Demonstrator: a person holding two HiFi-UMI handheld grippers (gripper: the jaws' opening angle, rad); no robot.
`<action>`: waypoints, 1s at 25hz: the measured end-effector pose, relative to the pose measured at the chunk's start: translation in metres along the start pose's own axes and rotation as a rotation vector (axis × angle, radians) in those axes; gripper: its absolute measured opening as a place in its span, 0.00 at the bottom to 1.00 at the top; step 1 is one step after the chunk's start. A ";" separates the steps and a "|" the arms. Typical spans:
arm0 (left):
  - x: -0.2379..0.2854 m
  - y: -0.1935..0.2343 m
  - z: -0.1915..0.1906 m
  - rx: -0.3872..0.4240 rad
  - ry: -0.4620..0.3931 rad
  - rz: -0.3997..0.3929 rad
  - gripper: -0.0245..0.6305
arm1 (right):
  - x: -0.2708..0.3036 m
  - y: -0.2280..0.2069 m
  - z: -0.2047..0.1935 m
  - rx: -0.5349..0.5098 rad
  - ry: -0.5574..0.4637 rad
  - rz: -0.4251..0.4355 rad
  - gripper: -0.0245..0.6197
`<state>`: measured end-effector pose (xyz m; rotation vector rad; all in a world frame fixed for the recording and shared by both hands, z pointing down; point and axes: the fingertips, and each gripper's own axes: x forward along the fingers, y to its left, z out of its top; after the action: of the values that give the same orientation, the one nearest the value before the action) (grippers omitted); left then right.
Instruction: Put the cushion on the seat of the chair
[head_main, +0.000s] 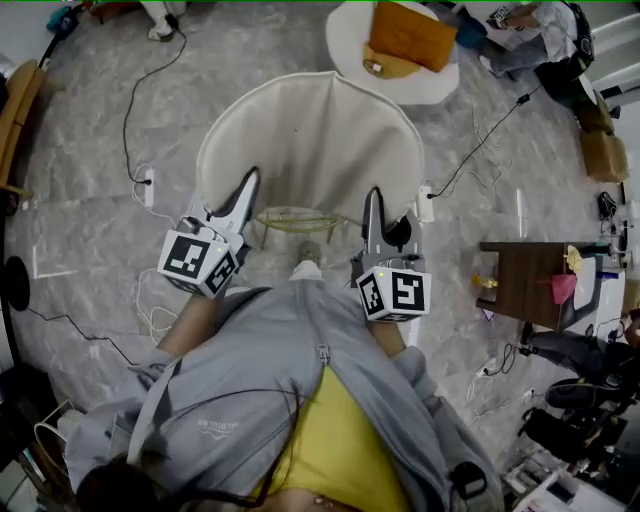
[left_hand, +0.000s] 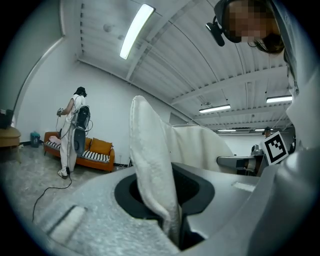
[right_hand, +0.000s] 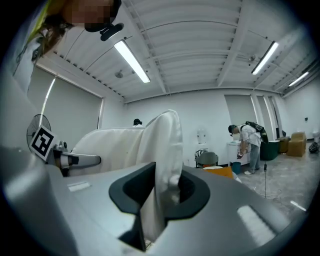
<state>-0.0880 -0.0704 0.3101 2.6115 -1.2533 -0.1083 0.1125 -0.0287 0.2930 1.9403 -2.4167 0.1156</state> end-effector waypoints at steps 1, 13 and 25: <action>0.007 -0.005 -0.003 -0.003 0.009 0.019 0.12 | 0.004 -0.011 -0.003 0.003 0.013 0.019 0.14; 0.076 -0.029 -0.059 -0.048 0.065 0.154 0.12 | 0.045 -0.102 -0.047 0.031 0.122 0.190 0.14; 0.091 -0.003 -0.115 -0.124 0.238 0.192 0.12 | 0.071 -0.112 -0.115 0.104 0.271 0.250 0.14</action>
<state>-0.0091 -0.1182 0.4243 2.3065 -1.3548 0.1491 0.2048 -0.1120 0.4171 1.5281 -2.4949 0.4865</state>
